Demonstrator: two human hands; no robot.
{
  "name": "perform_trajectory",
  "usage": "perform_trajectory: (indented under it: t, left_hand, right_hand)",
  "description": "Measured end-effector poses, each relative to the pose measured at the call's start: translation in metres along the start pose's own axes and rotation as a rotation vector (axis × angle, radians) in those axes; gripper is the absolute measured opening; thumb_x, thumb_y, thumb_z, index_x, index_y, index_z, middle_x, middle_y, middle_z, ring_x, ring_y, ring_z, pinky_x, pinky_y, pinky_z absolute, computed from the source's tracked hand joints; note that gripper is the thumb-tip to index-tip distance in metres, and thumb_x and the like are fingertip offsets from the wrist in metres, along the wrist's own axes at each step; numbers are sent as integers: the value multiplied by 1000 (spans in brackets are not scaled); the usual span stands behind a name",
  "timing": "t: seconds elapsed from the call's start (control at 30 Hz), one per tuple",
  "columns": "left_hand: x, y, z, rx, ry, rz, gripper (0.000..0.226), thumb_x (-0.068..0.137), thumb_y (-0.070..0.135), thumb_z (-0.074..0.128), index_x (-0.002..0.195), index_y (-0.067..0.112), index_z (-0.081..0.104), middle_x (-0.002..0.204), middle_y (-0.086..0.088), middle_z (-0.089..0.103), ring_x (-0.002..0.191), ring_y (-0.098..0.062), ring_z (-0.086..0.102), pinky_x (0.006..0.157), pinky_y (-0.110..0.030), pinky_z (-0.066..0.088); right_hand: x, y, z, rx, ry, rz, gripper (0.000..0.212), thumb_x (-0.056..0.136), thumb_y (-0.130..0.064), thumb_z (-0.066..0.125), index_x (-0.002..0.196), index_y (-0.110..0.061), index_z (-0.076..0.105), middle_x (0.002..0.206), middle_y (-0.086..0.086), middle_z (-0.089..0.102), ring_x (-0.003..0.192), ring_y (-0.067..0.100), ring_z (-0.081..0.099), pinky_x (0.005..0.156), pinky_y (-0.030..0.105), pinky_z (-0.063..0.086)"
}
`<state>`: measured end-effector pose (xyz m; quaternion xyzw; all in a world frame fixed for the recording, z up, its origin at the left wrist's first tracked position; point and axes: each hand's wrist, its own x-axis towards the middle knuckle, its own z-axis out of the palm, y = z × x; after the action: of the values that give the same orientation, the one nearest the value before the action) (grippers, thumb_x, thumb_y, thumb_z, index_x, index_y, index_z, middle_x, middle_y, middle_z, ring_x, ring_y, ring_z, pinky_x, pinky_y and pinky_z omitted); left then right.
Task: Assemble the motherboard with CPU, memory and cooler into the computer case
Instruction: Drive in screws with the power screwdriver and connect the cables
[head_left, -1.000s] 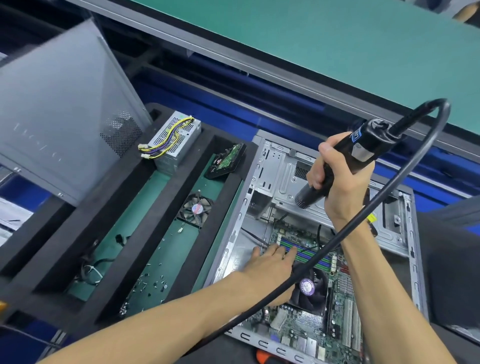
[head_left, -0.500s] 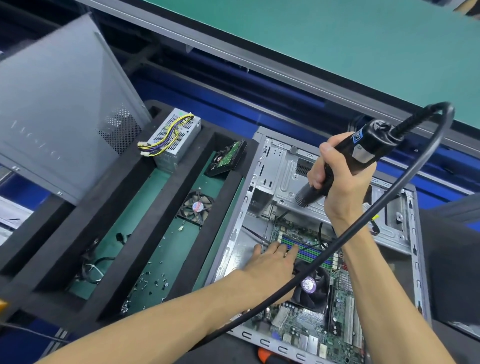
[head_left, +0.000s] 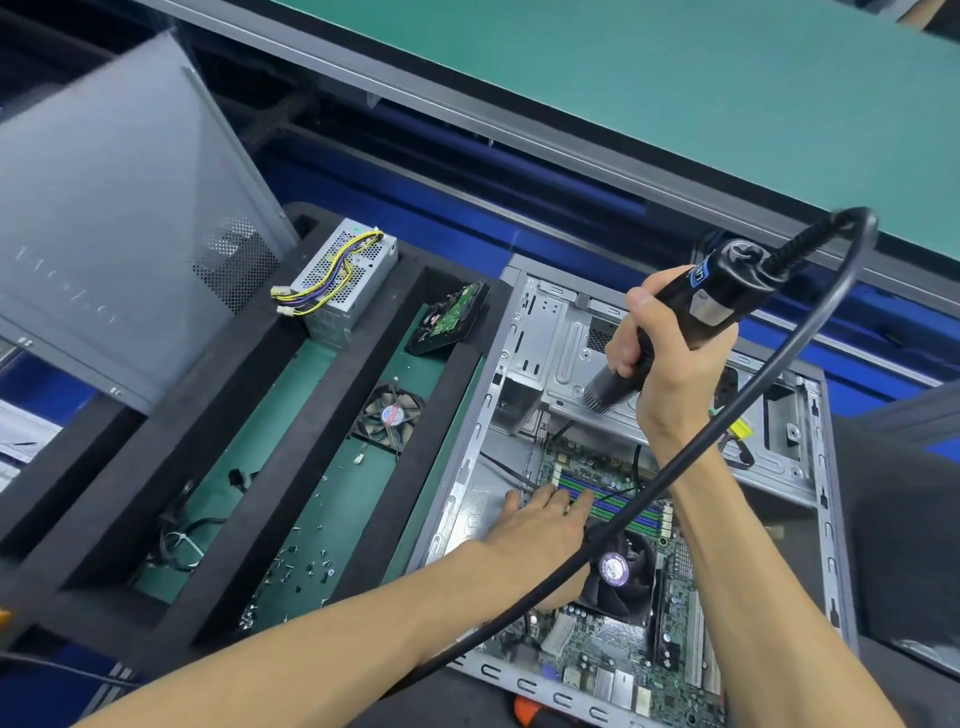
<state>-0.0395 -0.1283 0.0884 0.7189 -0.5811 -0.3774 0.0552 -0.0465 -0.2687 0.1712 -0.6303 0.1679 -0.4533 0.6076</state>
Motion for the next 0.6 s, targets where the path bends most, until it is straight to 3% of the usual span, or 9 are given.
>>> perform_trajectory:
  t: [0.4,0.5,0.6]
  left_hand:
    - [4,-4,2,-4,-16,6,72,99,25,45,158,15,6,161,-10,22,151,-25,11,120,-55,10]
    - [7,-5,7,3,-19,2,71,99,26,43,158,16,6,161,-11,22,150,-26,13,119,-56,11]
    - [12,-9,14,4,9,1,71,98,30,42,157,16,6,161,-10,21,151,-25,11,119,-57,12]
  right_hand:
    - [3,5,-9,-21,-53,61,15,91,-20,64,79,-29,62,49,-5,47,38,19,37,44,28,36]
    - [0,4,-7,14,-61,84,23,90,-47,70,81,-27,62,51,-5,49,39,17,40,47,26,38]
    - [-2,0,-7,163,-109,140,60,81,-74,63,92,-15,59,53,-3,50,42,16,42,46,25,38]
